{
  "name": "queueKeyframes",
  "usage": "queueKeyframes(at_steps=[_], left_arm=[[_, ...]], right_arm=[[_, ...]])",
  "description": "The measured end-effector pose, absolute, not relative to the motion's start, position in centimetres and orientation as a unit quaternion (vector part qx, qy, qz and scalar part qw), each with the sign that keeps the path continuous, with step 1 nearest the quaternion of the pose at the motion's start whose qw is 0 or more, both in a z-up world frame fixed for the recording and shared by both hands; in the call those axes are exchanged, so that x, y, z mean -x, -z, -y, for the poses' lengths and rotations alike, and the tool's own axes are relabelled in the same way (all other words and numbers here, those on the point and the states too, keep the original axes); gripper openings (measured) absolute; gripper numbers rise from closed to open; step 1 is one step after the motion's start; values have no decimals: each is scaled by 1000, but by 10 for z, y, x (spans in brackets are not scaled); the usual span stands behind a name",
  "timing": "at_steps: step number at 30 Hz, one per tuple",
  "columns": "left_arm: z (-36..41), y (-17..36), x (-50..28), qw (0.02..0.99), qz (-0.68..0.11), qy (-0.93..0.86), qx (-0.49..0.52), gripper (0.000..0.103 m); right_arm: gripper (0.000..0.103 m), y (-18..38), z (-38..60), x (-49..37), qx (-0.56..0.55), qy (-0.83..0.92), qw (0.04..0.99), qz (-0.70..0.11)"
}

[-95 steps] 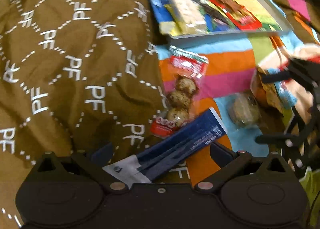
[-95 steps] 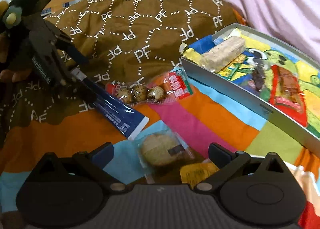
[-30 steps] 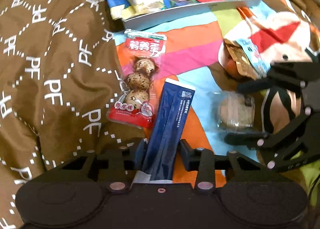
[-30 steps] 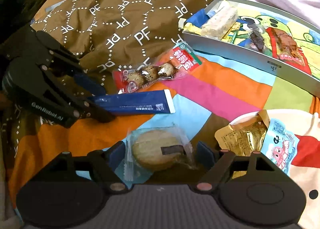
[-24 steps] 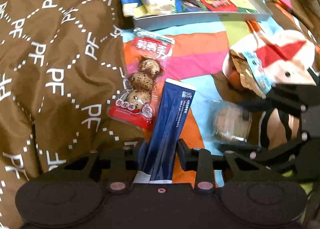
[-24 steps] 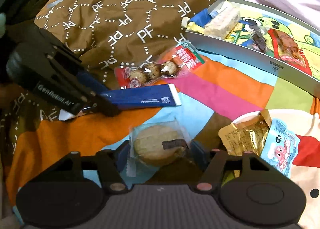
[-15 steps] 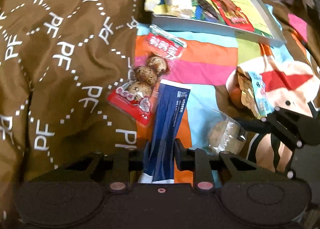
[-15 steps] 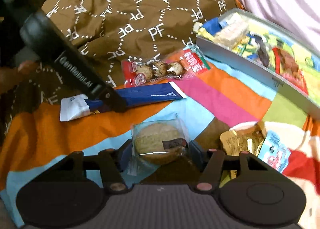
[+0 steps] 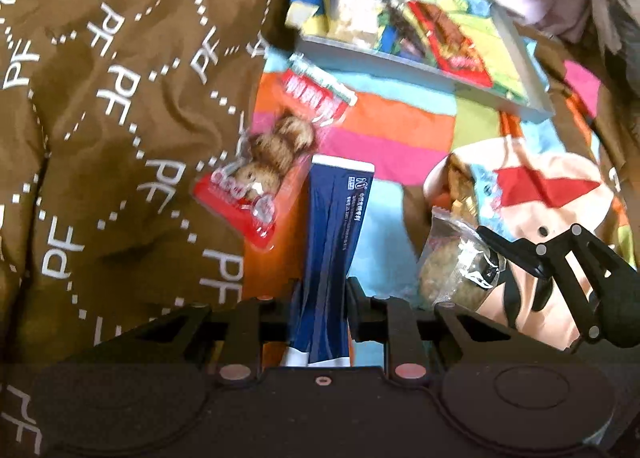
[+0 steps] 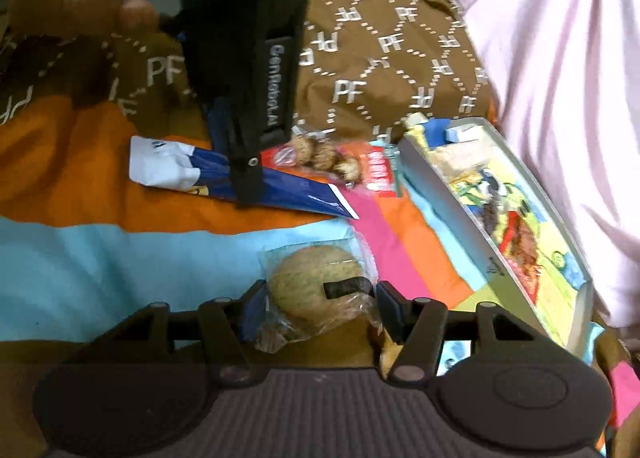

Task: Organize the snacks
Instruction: 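Carry the tube pack and biscuit into the grey tray and lower them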

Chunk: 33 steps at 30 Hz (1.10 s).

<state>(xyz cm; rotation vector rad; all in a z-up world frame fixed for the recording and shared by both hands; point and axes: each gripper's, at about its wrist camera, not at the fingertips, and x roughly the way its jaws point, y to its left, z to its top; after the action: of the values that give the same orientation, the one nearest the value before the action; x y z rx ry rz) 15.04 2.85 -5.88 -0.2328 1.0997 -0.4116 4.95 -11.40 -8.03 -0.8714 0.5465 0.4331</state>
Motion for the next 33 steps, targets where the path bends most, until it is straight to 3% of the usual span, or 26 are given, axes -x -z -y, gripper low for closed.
queueKeyframes(at_steps=[13,21,33], left_arm=[[-11,20,-150,885,-384,215,151,24],[16,-21,-203,934,-254,182,170,24],[32,-12,-272,945,-203,167,193,25]], right_arm=[[63,15,161,-52,391,-126,894,-179],[63,3,198,-99,274,-37,946,-171],[63,2,212,-171,197,17,970,-142]])
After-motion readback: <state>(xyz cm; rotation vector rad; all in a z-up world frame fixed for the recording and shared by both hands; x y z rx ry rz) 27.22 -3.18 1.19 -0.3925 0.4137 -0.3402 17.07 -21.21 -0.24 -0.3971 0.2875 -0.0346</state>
